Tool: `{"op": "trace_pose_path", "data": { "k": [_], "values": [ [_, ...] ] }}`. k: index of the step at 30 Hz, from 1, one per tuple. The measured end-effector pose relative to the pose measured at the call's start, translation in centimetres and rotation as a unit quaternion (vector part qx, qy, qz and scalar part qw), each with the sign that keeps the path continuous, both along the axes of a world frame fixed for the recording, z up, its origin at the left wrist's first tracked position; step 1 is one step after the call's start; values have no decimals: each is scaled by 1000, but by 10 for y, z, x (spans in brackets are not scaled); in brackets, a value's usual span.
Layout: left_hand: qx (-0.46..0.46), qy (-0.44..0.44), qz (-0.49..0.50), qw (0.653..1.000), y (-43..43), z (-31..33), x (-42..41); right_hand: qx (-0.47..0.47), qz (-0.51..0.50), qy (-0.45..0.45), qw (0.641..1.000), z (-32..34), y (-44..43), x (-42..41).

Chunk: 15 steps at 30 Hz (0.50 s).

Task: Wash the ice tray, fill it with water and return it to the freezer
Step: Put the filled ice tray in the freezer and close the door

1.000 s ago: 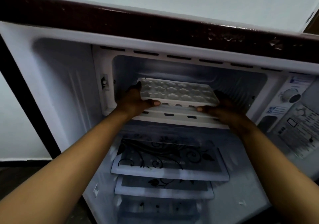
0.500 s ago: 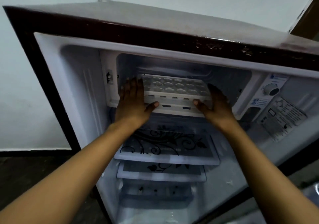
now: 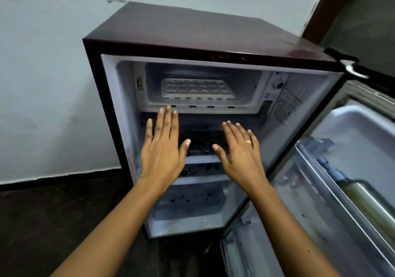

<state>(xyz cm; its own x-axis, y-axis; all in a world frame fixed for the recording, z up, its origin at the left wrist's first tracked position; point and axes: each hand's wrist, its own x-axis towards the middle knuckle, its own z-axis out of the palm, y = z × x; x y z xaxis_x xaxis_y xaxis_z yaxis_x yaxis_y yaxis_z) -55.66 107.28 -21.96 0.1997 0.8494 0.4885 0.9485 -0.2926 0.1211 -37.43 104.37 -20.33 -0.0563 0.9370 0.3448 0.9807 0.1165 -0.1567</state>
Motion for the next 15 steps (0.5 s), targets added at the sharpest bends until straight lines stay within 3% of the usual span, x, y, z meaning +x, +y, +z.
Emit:
{"op": "trace_pose_path", "data": {
  "k": [15],
  "values": [
    [-1, -43, -89, 995, -161, -6, 19, 15, -118, -8, 993, 7, -190, -3]
  ]
}}
